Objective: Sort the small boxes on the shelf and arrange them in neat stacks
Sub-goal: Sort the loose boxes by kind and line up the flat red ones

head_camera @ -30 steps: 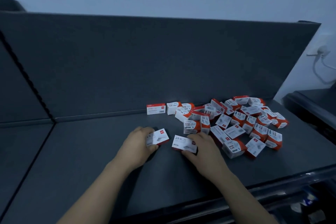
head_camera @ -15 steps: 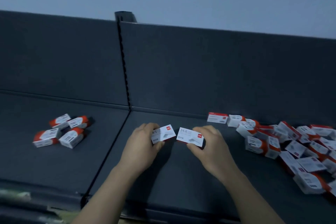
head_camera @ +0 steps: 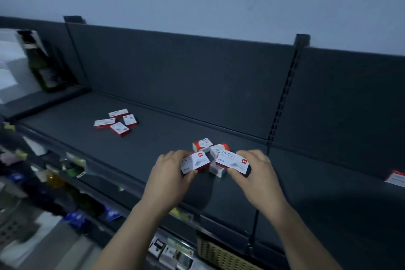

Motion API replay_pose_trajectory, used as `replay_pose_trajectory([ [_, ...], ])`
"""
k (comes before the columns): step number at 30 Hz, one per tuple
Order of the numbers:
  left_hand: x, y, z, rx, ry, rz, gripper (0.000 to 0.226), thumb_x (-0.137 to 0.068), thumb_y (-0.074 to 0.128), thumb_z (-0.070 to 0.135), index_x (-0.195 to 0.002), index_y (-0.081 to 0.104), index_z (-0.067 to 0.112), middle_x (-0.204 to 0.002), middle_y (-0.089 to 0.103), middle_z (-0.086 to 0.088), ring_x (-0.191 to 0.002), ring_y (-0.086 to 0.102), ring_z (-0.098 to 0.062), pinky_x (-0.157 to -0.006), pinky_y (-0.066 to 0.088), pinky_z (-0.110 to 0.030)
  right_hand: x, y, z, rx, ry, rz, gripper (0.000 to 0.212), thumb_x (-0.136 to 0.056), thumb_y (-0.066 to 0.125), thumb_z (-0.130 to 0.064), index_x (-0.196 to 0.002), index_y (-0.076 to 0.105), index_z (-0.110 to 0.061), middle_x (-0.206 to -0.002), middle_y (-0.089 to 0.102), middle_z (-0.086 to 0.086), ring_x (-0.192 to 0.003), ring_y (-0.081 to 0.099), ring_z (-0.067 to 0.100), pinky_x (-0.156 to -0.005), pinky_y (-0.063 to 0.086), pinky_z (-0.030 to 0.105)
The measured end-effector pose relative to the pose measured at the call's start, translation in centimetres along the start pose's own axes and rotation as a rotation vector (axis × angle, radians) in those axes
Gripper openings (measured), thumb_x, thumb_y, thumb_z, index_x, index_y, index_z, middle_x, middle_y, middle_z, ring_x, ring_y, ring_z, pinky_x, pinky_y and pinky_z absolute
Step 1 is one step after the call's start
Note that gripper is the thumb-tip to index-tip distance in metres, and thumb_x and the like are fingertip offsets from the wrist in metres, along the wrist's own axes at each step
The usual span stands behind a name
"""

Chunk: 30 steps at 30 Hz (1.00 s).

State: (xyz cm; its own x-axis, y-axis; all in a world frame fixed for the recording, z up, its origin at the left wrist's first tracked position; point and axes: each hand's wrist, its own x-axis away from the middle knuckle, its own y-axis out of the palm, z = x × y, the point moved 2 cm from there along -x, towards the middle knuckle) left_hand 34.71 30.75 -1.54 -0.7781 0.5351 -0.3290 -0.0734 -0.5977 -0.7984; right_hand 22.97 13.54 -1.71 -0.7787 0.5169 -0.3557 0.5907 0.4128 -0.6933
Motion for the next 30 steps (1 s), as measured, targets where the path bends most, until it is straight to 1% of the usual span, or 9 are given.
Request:
replay_pose_trajectory([
  [3, 0.0, -3.0, -4.7, -0.033, -0.05, 0.008, 0.038, -0.087, 0.062, 0.036, -0.122, 0.052, 0.026, -0.115, 0.057, 0.007, -0.103, 0.047, -0.016, -0.079, 0.038, -0.025, -0.8, 4.2, -3.6, -0.028, -0.023, -0.02, 0.032, -0.084, 0.066, -0.028, -0.116, 0.062, -0.028, -0.107, 0.05, -0.015, -0.104, 0.044, 0.008, -0.084, 0.034, 0.019],
  [7, -0.1, -6.2, -10.4, -0.061, -0.107, 0.005, 0.036, -0.088, 0.061, 0.035, -0.121, 0.052, 0.025, -0.115, 0.056, 0.005, -0.102, 0.045, -0.016, -0.078, 0.036, -0.025, -2.0, 9.2, -7.2, -0.026, -0.051, -0.085, 0.033, -0.084, 0.064, -0.03, -0.117, 0.061, -0.024, -0.117, 0.052, -0.009, -0.11, 0.043, 0.009, -0.09, 0.034, 0.021],
  [10, -0.7, -7.8, -13.9, -0.047, -0.166, 0.011, 0.037, -0.087, 0.063, 0.032, -0.122, 0.053, 0.024, -0.116, 0.05, 0.003, -0.103, 0.048, -0.018, -0.082, 0.039, -0.026, -3.3, 12.0, -9.4, -0.018, -0.077, -0.122, 0.031, -0.085, 0.063, -0.03, -0.116, 0.061, -0.023, -0.114, 0.051, -0.008, -0.107, 0.045, 0.011, -0.087, 0.033, 0.02],
  [12, -1.3, -8.7, -15.8, -0.032, -0.217, 0.013, 0.038, -0.087, 0.064, 0.032, -0.123, 0.053, 0.024, -0.117, 0.046, 0.003, -0.103, 0.05, -0.016, -0.086, 0.043, -0.026, -4.3, 13.7, -10.7, -0.015, -0.09, -0.136, 0.033, -0.086, 0.062, -0.029, -0.119, 0.059, -0.022, -0.115, 0.051, -0.007, -0.107, 0.046, 0.013, -0.088, 0.036, 0.022],
  [14, -2.2, -9.4, -17.7, -0.04, -0.253, 0.01, 0.039, -0.088, 0.064, 0.031, -0.124, 0.053, 0.024, -0.118, 0.045, 0.002, -0.103, 0.049, -0.016, -0.086, 0.044, -0.026, -5.5, 15.4, -11.7, -0.006, -0.106, -0.142, 0.035, -0.087, 0.061, -0.03, -0.121, 0.058, -0.021, -0.115, 0.051, -0.005, -0.107, 0.045, 0.014, -0.088, 0.037, 0.024],
  [16, -3.3, -10.0, -19.5, -0.059, -0.271, 0.0, 0.037, -0.089, 0.062, 0.031, -0.125, 0.053, 0.024, -0.118, 0.045, 0.001, -0.103, 0.05, -0.017, -0.085, 0.045, -0.027, -6.9, 17.1, -12.5, 0.01, -0.116, -0.155, 0.036, -0.088, 0.06, -0.032, -0.122, 0.057, -0.021, -0.117, 0.051, -0.005, -0.107, 0.044, 0.014, -0.084, 0.036, 0.023],
  [20, -6.1, -11.0, -23.0, -0.128, -0.303, -0.071, 0.033, -0.09, 0.059, 0.028, -0.122, 0.054, 0.022, -0.118, 0.046, -0.001, -0.098, 0.049, -0.017, -0.082, 0.042, -0.026, -10.1, 20.6, -13.7, 0.008, -0.127, -0.167, 0.031, -0.087, 0.06, -0.032, -0.117, 0.059, -0.023, -0.113, 0.051, -0.003, -0.101, 0.043, 0.015, -0.077, 0.032, 0.021],
  [25, -10.3, -11.0, -27.2, -0.183, -0.338, -0.18, 0.031, -0.091, 0.057, 0.026, -0.121, 0.055, 0.02, -0.118, 0.047, -0.002, -0.099, 0.053, -0.018, -0.083, 0.044, -0.026, -14.6, 24.7, -14.4, 0.01, -0.135, -0.179, 0.026, -0.087, 0.059, -0.032, -0.112, 0.061, -0.024, -0.107, 0.047, -0.004, -0.098, 0.04, 0.016, -0.078, 0.034, 0.024],
  [30, -13.7, -10.0, -30.3, -0.17, -0.305, -0.241, 0.028, -0.091, 0.057, 0.027, -0.118, 0.056, 0.021, -0.114, 0.042, 0.001, -0.088, 0.052, -0.015, -0.075, 0.039, -0.023, -17.9, 28.2, -14.7, 0.049, -0.127, -0.221, 0.027, -0.088, 0.057, -0.035, -0.113, 0.06, -0.025, -0.108, 0.046, -0.003, -0.099, 0.038, 0.016, -0.082, 0.035, 0.024],
])
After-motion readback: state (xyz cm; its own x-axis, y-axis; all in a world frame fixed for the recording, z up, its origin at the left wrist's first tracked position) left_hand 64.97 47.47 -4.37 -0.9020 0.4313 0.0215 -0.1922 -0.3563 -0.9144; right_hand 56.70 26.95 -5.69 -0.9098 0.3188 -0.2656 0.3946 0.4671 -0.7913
